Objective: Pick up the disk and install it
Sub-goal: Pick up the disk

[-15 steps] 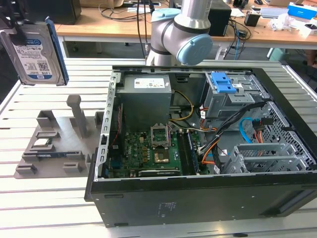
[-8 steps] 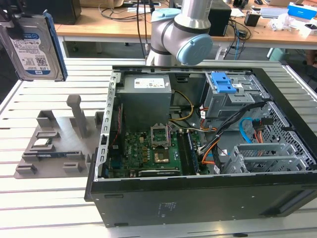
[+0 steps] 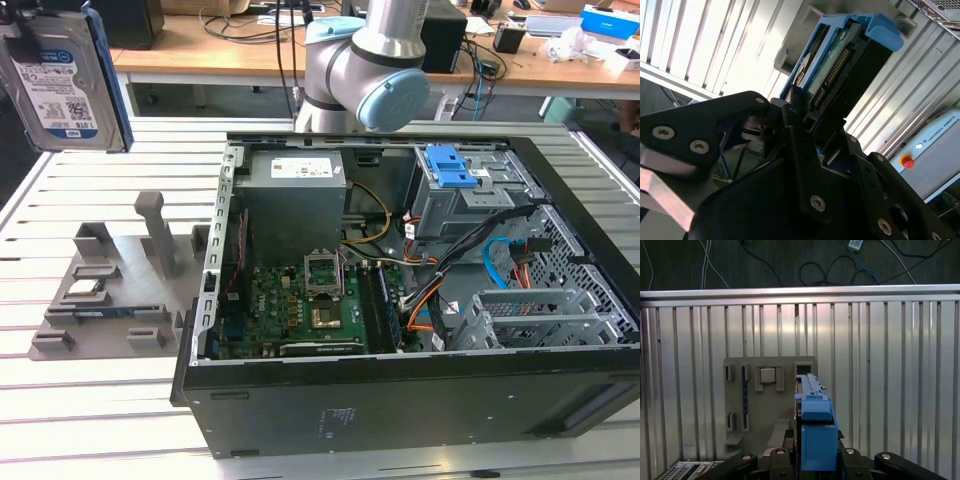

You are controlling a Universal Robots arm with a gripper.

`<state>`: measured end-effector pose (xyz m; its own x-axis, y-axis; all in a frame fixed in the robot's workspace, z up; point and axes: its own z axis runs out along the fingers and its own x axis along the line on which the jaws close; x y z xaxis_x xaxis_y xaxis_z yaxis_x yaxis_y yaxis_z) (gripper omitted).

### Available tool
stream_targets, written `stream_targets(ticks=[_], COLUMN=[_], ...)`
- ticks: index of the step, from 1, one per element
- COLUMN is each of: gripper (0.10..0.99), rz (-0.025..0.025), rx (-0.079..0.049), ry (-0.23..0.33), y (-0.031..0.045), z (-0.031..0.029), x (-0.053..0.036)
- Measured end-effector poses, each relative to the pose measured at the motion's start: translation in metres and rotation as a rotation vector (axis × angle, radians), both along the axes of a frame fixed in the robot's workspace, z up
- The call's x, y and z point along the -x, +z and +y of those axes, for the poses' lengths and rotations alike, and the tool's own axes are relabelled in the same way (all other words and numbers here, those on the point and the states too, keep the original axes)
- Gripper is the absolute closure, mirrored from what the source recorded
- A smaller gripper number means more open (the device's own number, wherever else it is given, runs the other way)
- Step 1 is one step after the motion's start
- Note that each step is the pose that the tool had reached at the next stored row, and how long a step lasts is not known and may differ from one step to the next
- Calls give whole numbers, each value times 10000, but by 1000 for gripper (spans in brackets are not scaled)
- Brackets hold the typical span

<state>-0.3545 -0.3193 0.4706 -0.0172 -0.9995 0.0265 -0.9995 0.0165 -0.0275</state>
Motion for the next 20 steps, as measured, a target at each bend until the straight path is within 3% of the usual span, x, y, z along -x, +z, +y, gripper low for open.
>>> stream_targets(ticks=[10,20], gripper=[722,722], rz=[16,46], rx=[0,0], ry=[0,0], y=[146,357], z=[3,6], x=[-9,-22])
